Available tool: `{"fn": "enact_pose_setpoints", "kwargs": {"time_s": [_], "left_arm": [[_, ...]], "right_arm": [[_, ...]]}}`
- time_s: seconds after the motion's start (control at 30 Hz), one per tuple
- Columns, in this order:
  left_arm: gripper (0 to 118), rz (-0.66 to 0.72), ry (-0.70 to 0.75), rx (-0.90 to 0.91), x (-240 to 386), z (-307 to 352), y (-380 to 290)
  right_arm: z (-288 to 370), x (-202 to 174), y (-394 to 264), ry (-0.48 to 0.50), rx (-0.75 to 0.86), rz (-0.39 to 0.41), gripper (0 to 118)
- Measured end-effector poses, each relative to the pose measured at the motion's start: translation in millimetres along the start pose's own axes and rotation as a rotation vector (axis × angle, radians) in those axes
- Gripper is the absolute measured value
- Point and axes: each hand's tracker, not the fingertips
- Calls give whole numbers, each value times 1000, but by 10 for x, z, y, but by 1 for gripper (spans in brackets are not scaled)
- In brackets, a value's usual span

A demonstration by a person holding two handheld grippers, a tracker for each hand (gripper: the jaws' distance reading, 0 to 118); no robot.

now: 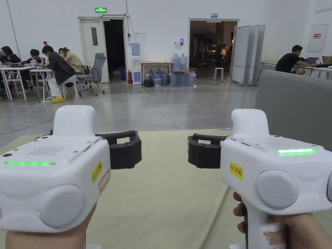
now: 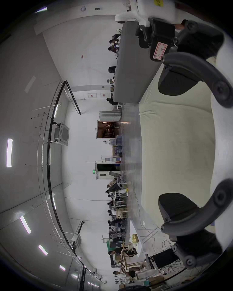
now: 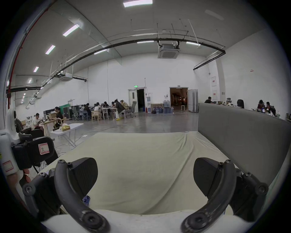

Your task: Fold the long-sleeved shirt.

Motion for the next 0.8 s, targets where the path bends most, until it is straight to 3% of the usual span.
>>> {"fn": "enact_pose_setpoints", "kwargs": {"time_s": [0.8], "left_arm": [[118, 19, -27, -11, -25, 4, 32]], "right_arm": [[-34, -80, -18, 4, -3, 19, 118]]}}
